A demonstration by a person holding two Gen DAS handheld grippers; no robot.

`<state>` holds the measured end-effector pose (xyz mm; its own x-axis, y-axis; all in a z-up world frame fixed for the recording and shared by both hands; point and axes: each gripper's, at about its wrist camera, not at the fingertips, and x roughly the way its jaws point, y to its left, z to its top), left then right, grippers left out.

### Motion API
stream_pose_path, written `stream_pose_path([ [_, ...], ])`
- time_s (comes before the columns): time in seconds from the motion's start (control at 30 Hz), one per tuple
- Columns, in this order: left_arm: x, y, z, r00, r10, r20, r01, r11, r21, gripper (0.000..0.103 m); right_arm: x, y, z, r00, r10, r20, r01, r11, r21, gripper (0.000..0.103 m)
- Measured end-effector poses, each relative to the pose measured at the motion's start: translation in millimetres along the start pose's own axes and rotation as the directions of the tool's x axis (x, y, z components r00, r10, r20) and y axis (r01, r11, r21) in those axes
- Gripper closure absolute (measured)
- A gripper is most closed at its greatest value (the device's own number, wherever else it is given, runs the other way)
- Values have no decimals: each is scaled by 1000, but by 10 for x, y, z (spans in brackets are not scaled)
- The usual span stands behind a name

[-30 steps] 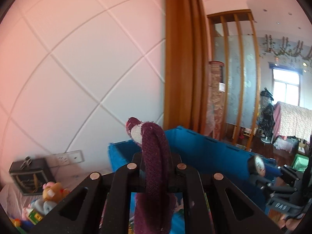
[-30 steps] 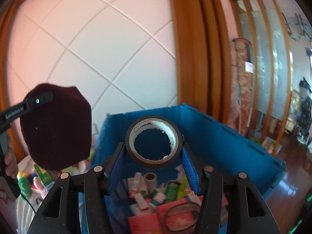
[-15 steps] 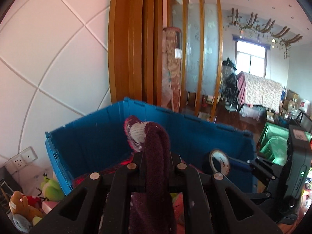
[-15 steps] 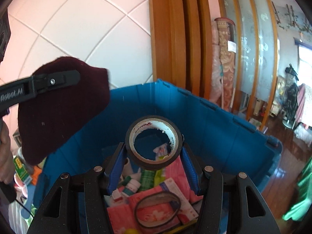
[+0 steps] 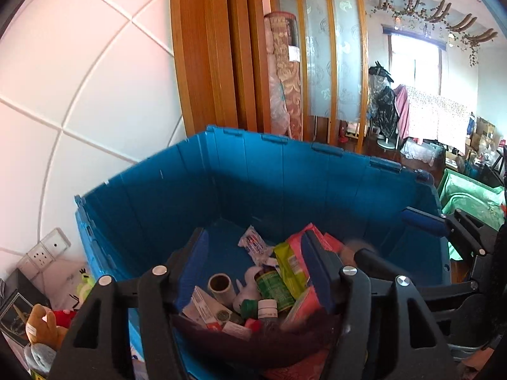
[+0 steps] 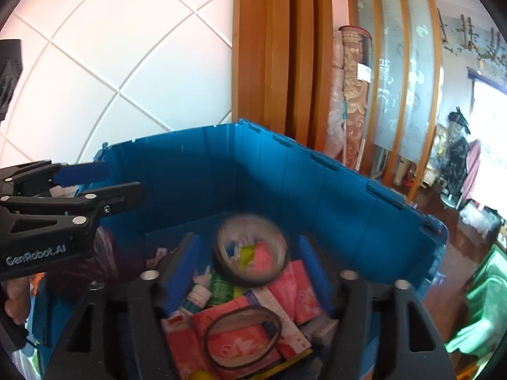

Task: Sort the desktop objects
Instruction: 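Carry the maroon hat and black tape roll into the blue crate and release them, then withdraw both tools from the crate back to the pile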

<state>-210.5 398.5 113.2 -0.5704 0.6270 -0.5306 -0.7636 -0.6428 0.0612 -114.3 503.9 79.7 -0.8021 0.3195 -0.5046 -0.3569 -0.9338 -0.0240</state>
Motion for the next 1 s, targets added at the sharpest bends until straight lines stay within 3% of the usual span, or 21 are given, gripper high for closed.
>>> stream_pose_path([
  [0.03, -9, 8, -5, 1000, 4, 1, -4, 1000, -1, 43, -18, 11, -1, 1000, -6, 2, 6, 1000, -4, 19],
  [0.17, -139, 62, -44, 999, 34, 27, -33, 999, -11, 43, -21, 70, 3, 999, -48, 7, 48, 998, -41, 13],
  [0.3, -302, 169, -88, 996, 73, 54, -70, 997, -45, 43, -9, 47, 12, 999, -40, 1, 40, 999, -29, 2],
  [0.43, -606, 291, -199, 985, 137, 106, -129, 988, -80, 40, -3, 60, 19, 999, -39, 0, 39, 999, -37, 0],
  [0.5, -785, 372, -304, 977, 169, 132, -156, 982, -106, 29, -27, 65, 1, 1000, -8, -16, 8, 1000, -29, 0],
  [0.6, -1078, 548, -535, 960, 226, 162, -200, 966, -164, 29, -193, 132, -6, 998, 61, -11, -61, 998, -23, 0],
  [0.73, -1431, 877, -974, 941, 303, 150, -248, 921, -301, 29, -673, 394, -18, 975, 204, 91, -199, 978, -62, 0],
  [0.87, -1681, 1189, -1436, 930, 359, 77, -302, 868, -395, 29, -1056, 763, -111, 916, 364, 168, -349, 930, -114, 0],
  [1.0, -1884, 1467, -1979, 871, 489, -46, -460, 779, -427, 29, -1202, 1166, -230, 871, 452, 194, -422, 889, -177, 0],
])
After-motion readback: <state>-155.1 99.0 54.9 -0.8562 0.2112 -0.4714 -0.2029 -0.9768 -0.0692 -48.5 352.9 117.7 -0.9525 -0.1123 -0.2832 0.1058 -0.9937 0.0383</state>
